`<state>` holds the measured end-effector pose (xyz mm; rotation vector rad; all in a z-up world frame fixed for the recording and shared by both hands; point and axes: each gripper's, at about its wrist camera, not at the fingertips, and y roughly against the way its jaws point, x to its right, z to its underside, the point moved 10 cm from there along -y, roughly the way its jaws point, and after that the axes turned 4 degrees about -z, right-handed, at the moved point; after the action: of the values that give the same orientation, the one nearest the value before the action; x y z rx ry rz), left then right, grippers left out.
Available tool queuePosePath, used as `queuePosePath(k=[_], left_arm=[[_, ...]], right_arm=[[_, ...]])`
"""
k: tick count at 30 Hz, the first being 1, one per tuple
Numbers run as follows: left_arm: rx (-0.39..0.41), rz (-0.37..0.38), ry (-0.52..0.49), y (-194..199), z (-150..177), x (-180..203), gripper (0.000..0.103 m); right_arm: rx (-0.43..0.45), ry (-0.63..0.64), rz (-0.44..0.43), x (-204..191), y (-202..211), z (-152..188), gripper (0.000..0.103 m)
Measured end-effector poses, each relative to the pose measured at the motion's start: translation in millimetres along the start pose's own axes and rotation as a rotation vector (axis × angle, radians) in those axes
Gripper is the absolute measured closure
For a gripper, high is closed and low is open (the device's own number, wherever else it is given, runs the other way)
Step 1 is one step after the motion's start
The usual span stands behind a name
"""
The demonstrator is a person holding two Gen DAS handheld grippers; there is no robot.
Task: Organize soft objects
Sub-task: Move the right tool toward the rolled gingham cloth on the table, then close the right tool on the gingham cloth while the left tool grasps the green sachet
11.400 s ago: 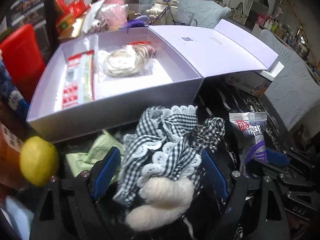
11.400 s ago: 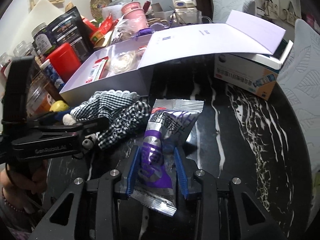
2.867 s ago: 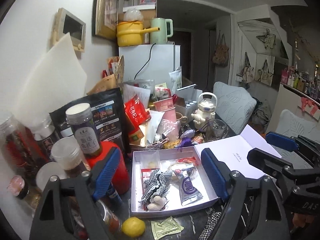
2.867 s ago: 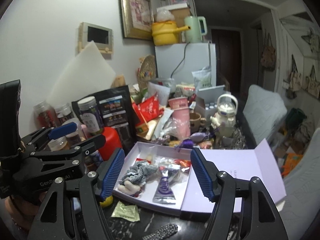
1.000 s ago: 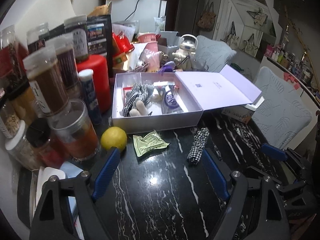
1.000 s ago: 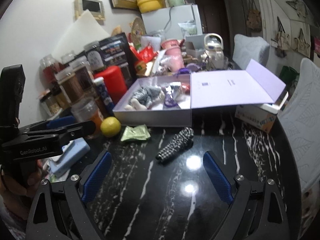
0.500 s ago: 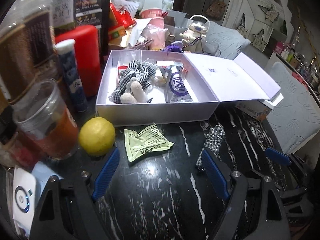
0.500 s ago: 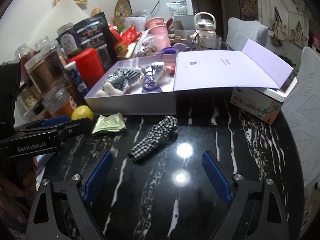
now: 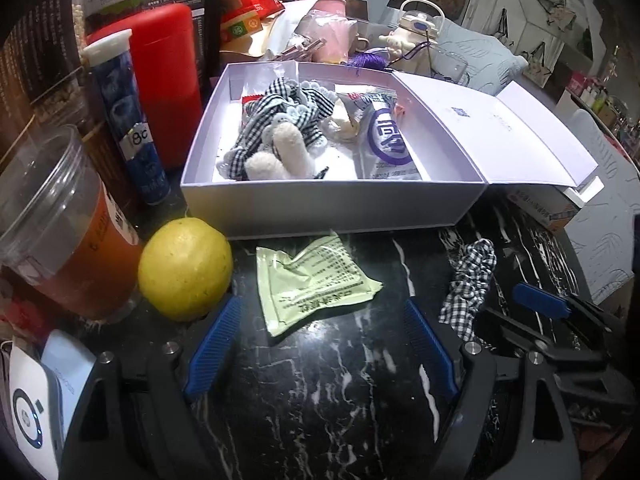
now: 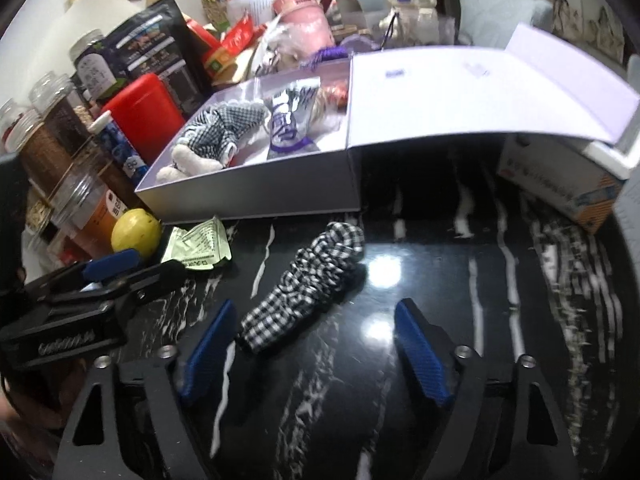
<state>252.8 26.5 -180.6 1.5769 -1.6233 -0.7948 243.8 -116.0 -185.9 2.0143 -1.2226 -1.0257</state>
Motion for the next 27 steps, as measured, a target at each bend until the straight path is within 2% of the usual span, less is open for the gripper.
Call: queuePosePath(k=[6, 7, 8, 9, 10, 12, 19, 27], left_arm=[[-0.018, 0.046, 0.045, -7.1, -1.9, -2.6, 0.019], [-0.024, 0.055, 0.049, -8.4, -1.6, -2.1, 0.019], [-0.027, 0.063, 0.056, -9.6, -1.8, -1.9, 0.019], [-0.028, 0.069, 0.062, -10.5, -2.3, -1.8, 0.019], [-0.028, 0.071, 0.068, -11.4, -2.9, -1.8, 0.019], [-0.029, 0.066, 0.079, -14.3, -4.2, -3.1, 0.019], [-0.063, 0.028, 0.139, -32.6, -1.9, -8.6, 0.019], [-0.031, -0.062, 0.085, -45.4, -10.5, 0.2, 0.019]], right_arm=[[-0.012, 0.012, 0.022, -1.4, -15.5, -7.3, 0.028], [-0.017, 0.008, 0.021, 0.0, -18.1, -7.1, 0.034], [-0.025, -0.006, 0.015, 1.8, -20.9, -6.7, 0.035], [-0.008, -0.008, 0.020, 4.0, -20.3, -8.2, 0.042], [-0.008, -0.003, 0.031, 7.2, -21.5, -8.1, 0.053], [-0.008, 0.006, 0.026, 10.1, -22.1, -8.1, 0.065], [-0.003, -0.018, 0.009, 25.2, -15.1, 0.2, 0.067], [0.001, -0.039, 0.029, 34.7, -5.8, 2.7, 0.067]])
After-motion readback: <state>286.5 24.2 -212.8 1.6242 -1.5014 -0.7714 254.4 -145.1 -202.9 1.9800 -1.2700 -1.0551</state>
